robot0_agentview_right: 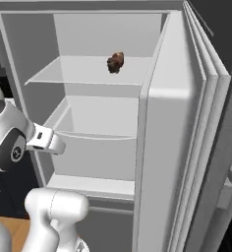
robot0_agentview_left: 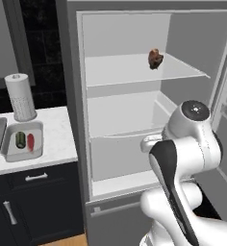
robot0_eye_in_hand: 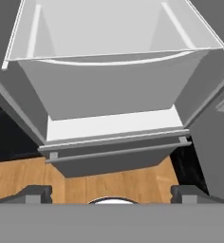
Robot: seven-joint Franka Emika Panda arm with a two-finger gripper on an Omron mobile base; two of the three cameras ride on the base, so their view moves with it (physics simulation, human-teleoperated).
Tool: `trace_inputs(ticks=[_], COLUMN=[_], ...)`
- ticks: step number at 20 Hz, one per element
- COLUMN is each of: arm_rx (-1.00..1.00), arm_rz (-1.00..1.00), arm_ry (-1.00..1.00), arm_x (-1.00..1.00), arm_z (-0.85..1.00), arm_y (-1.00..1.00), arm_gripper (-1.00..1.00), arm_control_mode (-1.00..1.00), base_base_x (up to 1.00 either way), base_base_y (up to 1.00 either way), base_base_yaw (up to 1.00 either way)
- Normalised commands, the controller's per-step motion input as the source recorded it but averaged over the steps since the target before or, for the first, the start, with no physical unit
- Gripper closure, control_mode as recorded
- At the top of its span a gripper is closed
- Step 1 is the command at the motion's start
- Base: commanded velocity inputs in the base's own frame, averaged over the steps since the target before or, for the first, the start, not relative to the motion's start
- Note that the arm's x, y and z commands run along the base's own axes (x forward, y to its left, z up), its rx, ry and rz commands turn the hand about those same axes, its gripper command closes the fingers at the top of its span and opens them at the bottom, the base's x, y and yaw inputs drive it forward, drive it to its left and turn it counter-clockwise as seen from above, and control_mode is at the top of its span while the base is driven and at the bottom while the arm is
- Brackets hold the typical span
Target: Place one cucumber and one steak in each tupperware on the nearby counter, to pack two identical lunches.
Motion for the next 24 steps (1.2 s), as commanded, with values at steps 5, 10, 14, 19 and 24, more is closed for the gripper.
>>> trace_inputs(ticks=[5,10,14,19,24], arm_rx=[0.01,0.04,0.0,0.0,0.0], arm_rz=[0.0,0.0,0.0,-0.03,-0.08], arm_ry=[-0.02,-0.16,-0.24,-0.18,-0.02], arm_x=[0.07,0.1,0.04,0.14,0.34], arm_z=[0.0,0.15,0.54,0.71,0.8], arm_y=[-0.05,-0.45,-0.32,-0.18,-0.05], arm_gripper=[-1.0,-1.0,-1.0,-1.0,-1.0], arm_control_mode=[-1.0,-1.0,-1.0,-1.0,-1.0], base_base_x=[0.42,0.0,0.0,0.0,0.0], base_base_y=[-0.12,0.0,0.0,0.0,0.0], base_base_yaw=[0.0,0.0,0.0,0.0,0.0])
